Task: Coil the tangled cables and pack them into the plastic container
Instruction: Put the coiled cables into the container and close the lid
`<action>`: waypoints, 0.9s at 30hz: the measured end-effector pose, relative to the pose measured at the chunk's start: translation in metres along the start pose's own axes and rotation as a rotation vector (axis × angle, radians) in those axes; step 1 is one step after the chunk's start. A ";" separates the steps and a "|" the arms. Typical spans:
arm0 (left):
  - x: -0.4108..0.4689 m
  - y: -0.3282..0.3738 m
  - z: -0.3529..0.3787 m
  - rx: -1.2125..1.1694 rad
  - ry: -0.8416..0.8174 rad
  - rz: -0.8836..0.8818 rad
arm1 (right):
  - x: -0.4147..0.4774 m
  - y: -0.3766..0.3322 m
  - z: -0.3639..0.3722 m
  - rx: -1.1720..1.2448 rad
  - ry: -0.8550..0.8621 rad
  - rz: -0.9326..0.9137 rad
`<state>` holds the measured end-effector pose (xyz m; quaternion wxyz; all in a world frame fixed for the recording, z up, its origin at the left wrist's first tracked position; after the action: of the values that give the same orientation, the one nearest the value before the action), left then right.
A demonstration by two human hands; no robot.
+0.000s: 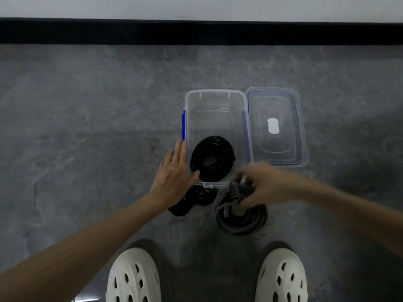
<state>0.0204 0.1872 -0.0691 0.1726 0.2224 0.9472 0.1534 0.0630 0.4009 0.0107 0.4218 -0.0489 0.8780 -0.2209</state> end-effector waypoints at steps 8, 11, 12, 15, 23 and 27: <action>0.006 -0.003 0.000 0.141 -0.007 0.137 | 0.074 0.008 -0.104 0.660 0.487 0.119; 0.007 -0.004 0.004 0.123 0.000 0.140 | 0.130 0.010 -0.096 0.803 0.571 0.207; 0.008 -0.004 0.005 0.120 0.004 0.142 | 0.146 0.010 -0.090 0.825 0.580 0.222; 0.009 -0.006 0.007 0.116 0.007 0.142 | 0.175 0.013 -0.066 0.791 0.643 0.312; 0.009 -0.007 0.012 0.108 0.013 0.139 | 0.181 0.021 -0.042 0.802 0.892 0.296; 0.010 -0.008 0.012 0.121 0.009 0.142 | 0.178 0.017 -0.049 0.590 0.789 0.352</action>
<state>0.0143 0.1877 -0.0856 0.1434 0.2985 0.9373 0.1087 -0.0864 0.3847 -0.0980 0.0856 0.3071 0.8656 -0.3862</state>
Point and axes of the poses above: each hand's wrist, its own x-axis towards the middle knuckle, its own z-axis out of the palm, y = z × x, the point moved 2 cm from there along x, towards the middle knuckle, and after that the axes turned 2 degrees about -y, right-handed, at the moved point
